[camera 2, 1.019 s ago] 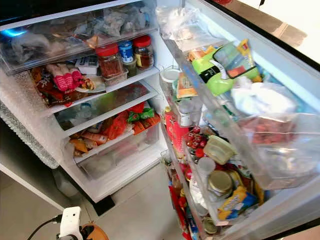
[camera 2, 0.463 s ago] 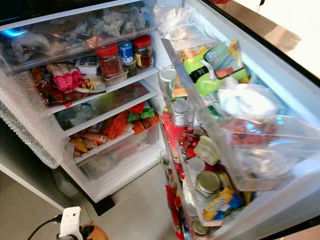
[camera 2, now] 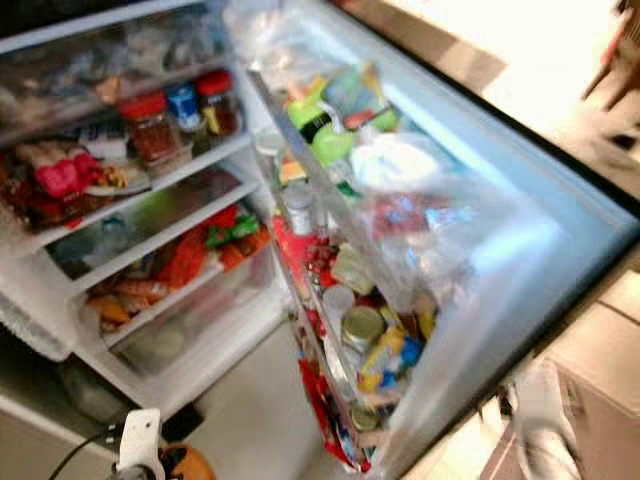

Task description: Restocking fridge

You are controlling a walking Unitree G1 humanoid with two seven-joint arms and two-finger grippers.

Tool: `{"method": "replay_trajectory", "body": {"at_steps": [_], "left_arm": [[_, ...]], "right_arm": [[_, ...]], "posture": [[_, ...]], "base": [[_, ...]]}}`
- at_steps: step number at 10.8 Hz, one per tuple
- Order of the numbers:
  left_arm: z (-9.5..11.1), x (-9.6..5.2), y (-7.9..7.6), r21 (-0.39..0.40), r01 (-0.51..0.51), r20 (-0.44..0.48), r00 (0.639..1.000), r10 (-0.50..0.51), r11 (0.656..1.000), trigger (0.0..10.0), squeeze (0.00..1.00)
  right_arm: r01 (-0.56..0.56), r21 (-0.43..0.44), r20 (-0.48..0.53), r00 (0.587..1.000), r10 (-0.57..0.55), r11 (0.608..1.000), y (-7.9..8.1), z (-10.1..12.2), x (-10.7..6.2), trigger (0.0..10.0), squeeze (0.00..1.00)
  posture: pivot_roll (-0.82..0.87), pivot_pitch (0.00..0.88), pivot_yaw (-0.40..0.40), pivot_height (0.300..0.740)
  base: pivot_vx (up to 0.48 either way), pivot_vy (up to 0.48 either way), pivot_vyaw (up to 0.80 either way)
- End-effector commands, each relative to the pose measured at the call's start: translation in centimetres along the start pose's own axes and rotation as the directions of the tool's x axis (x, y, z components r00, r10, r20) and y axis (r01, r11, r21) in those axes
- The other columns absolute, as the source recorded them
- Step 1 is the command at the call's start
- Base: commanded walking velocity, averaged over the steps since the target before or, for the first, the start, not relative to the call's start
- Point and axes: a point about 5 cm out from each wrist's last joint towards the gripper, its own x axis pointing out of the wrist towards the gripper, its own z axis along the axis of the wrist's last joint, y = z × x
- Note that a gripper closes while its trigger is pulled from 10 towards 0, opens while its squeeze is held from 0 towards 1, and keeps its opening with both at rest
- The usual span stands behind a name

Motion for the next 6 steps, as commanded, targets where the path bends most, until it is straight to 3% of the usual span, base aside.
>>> {"method": "replay_trajectory", "body": {"at_steps": [1, 3, 5, 6], "left_arm": [[-1.2, -0.2, 0.4, 0.009, -0.013, -0.039, 0.999, 0.013, 1.0, 10.0, 0.0], [-1.2, -0.2, 0.4, 0.008, -0.013, -0.04, 0.999, 0.014, 1.0, 10.0, 0.0], [-1.2, -0.2, 0.4, 0.007, -0.011, -0.04, 0.999, 0.012, 1.0, 10.0, 0.0], [-1.2, -0.2, 0.4, 0.007, -0.01, -0.041, 0.999, 0.01, 1.0, 10.0, 0.0]], "right_arm": [[-0.021, 0.004, -0.046, 0.999, 0.021, 1.0, 0.9, -1.3, -0.7, 10.0, 0.0], [0.008, -0.001, -0.09, 0.996, -0.008, 1.0, 0.9, -1.8, -0.9, 10.0, 0.0], [0.042, -0.083, -0.188, 0.981, -0.057, 0.996, 0.4, -3.7, -1.7, 10.0, 0.0], [0.056, -0.166, -0.276, 0.956, -0.101, 0.985, -0.1, -5.3, -2.4, 10.0, 0.0]], "posture": [[-0.05, 0.047, 0.022, 0.74], [-0.05, 0.044, 0.021, 0.74], [-0.05, 0.044, 0.021, 0.74], [-0.05, 0.04, 0.023, 0.74]], "base": [[0.0, 0.0, 0.0], [0.0, 0.0, 0.0], [0.0, 0.0, 0.0], [0.0, 0.0, 0.0]]}}
